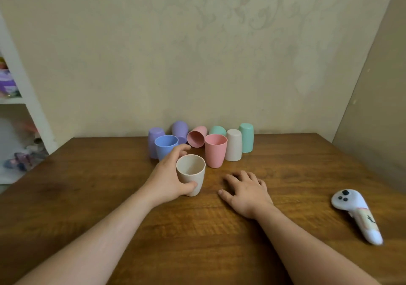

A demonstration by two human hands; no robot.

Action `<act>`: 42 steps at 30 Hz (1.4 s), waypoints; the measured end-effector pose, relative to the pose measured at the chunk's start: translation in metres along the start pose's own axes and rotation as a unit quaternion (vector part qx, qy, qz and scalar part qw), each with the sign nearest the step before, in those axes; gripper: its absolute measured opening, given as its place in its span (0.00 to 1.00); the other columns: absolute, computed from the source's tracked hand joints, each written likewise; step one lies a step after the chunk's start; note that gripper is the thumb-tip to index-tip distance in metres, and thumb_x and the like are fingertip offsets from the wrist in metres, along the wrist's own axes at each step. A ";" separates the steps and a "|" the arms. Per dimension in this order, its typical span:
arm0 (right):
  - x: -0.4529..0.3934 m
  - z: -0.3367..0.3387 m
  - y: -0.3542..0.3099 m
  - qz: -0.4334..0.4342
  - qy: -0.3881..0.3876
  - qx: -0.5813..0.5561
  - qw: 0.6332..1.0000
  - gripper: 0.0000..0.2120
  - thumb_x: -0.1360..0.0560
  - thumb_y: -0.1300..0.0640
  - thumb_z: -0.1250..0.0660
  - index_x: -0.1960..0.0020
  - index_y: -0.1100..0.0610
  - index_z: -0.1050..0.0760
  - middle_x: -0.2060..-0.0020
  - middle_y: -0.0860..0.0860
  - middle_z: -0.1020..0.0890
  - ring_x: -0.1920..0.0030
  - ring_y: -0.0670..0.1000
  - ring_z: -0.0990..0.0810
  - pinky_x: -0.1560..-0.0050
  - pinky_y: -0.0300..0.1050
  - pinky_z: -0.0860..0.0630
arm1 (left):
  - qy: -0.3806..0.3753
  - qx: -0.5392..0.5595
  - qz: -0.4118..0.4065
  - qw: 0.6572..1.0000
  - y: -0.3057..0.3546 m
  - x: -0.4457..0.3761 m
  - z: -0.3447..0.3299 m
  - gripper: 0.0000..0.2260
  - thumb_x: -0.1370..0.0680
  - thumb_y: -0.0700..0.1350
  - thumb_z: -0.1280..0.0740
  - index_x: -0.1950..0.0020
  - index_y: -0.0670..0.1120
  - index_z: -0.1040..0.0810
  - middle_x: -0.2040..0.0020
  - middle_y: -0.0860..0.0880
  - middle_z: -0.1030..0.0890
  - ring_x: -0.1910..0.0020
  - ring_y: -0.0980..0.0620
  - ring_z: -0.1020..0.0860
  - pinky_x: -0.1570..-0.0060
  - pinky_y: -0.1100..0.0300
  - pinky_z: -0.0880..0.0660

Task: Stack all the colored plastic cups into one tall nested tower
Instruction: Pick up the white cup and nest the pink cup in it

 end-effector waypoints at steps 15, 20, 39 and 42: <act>-0.005 0.010 0.001 -0.031 -0.047 -0.019 0.998 0.30 0.21 0.30 0.38 0.22 0.39 0.30 0.22 0.47 0.28 0.22 0.55 0.30 0.22 0.61 0.31 | 0.015 0.091 0.136 0.986 -0.044 0.000 -0.045 0.36 0.36 0.59 0.15 0.31 0.62 0.25 0.38 0.62 0.18 0.38 0.57 0.19 0.37 0.52 0.19; -0.047 0.093 0.006 -0.094 0.147 -0.111 0.978 0.11 0.23 0.44 0.35 0.44 0.45 0.20 0.47 0.51 0.13 0.47 0.57 0.16 0.46 0.53 0.17 | 0.048 0.050 0.143 0.987 -0.047 -0.020 -0.030 0.39 0.34 0.57 0.15 0.28 0.60 0.30 0.38 0.58 0.19 0.38 0.51 0.19 0.43 0.55 0.22; -0.059 0.066 -0.038 -0.002 0.142 -0.120 0.983 0.45 0.26 0.41 0.30 0.14 0.37 0.48 0.18 0.43 0.37 0.28 0.55 0.23 0.39 0.54 0.21 | 0.079 0.127 0.101 0.984 -0.053 -0.013 -0.027 0.55 0.38 0.67 0.20 0.15 0.64 0.44 0.27 0.60 0.23 0.30 0.55 0.22 0.30 0.54 0.24; -0.051 0.062 -0.022 -0.024 0.149 -0.178 0.972 0.51 0.30 0.39 0.24 0.14 0.40 0.48 0.22 0.42 0.33 0.30 0.54 0.22 0.40 0.51 0.22 | 0.070 0.148 0.098 0.982 -0.056 -0.014 -0.029 0.55 0.37 0.67 0.20 0.15 0.63 0.43 0.27 0.61 0.23 0.29 0.55 0.22 0.29 0.52 0.23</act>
Point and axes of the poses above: each hand's wrist, its own x-axis away from the middle knuckle, its own z-axis out of the back of the hand, y = z × x, the point moved 6 cm from there along -x, towards the middle knuckle
